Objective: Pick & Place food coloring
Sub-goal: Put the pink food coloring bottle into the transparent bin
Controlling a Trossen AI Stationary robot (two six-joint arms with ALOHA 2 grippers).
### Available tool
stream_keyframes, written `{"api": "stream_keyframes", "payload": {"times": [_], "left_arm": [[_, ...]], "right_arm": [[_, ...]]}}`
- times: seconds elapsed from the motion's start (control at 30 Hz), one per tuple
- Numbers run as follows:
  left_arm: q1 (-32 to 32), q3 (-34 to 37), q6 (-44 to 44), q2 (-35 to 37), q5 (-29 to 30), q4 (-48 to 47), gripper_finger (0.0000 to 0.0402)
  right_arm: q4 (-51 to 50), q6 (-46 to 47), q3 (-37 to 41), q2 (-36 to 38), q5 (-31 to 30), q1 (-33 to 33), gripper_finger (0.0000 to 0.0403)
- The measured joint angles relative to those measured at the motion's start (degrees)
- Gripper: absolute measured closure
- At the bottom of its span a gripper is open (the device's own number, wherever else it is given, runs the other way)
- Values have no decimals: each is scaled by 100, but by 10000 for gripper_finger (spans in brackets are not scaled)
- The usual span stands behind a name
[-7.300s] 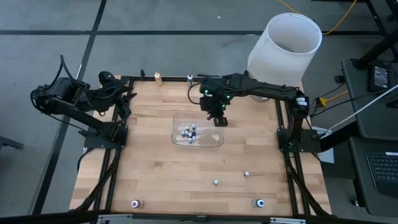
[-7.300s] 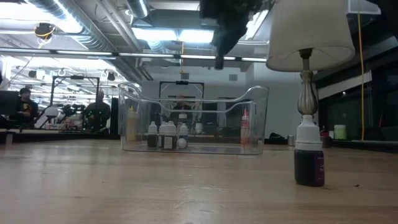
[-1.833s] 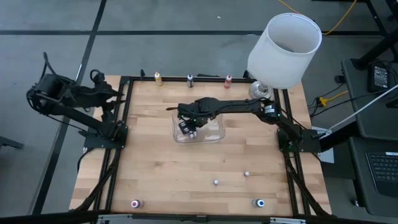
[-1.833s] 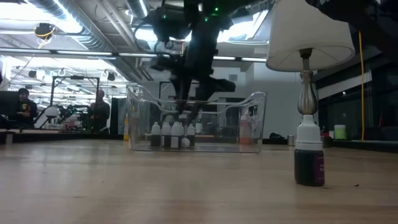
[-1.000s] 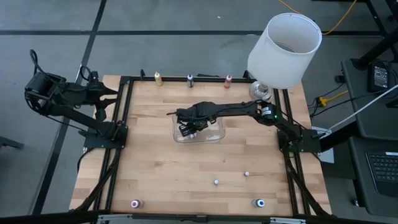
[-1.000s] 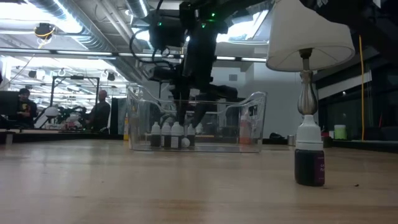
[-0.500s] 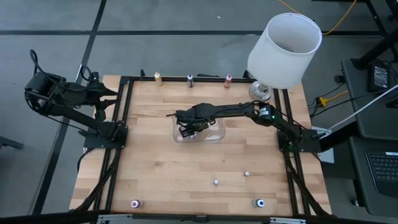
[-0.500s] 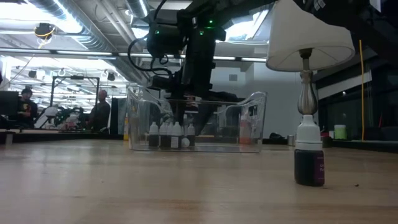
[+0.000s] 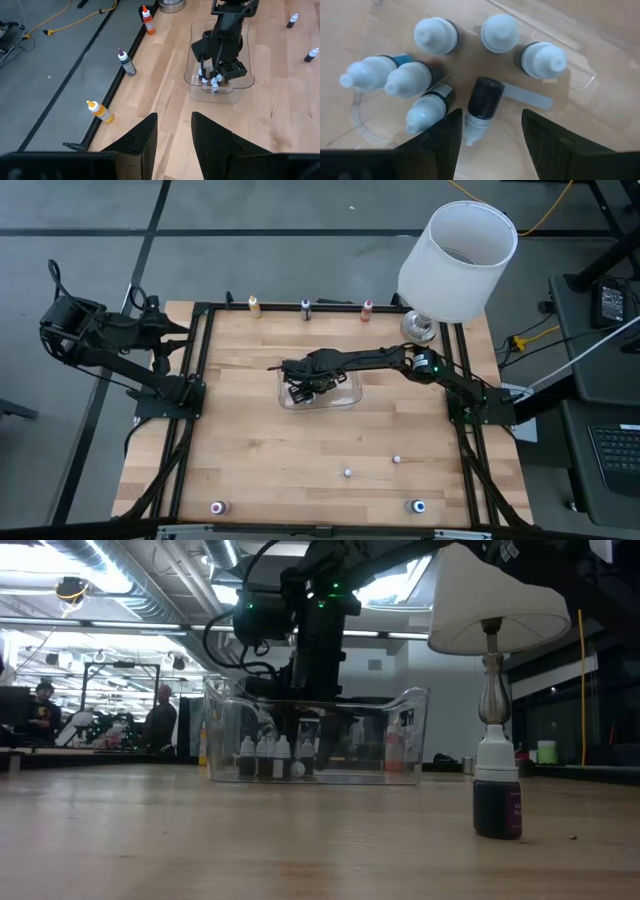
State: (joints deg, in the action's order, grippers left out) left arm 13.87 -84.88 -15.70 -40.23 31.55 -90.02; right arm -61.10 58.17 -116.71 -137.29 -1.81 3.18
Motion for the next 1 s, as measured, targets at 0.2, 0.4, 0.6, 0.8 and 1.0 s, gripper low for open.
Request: {"api": "stream_keyframes", "payload": {"times": [0.2, 0.4, 0.6, 0.8, 1.0], "left_arm": [[1, 0, 2, 0, 2, 0, 286], [2, 0, 0, 0, 4, 0, 286], [2, 0, 0, 0, 4, 0, 286], [1, 0, 0, 0, 8, 26, 286], [2, 0, -7, 0, 7, 26, 286]], "right_arm": [[-164, -15, 0, 0, -111, 0, 198], [-415, -68, 0, 0, -120, 2, 222], [-337, -166, 0, 0, -120, 0, 257], [-133, -454, 0, 0, -122, 0, 278], [-140, -474, 0, 0, -122, 0, 276]]}}
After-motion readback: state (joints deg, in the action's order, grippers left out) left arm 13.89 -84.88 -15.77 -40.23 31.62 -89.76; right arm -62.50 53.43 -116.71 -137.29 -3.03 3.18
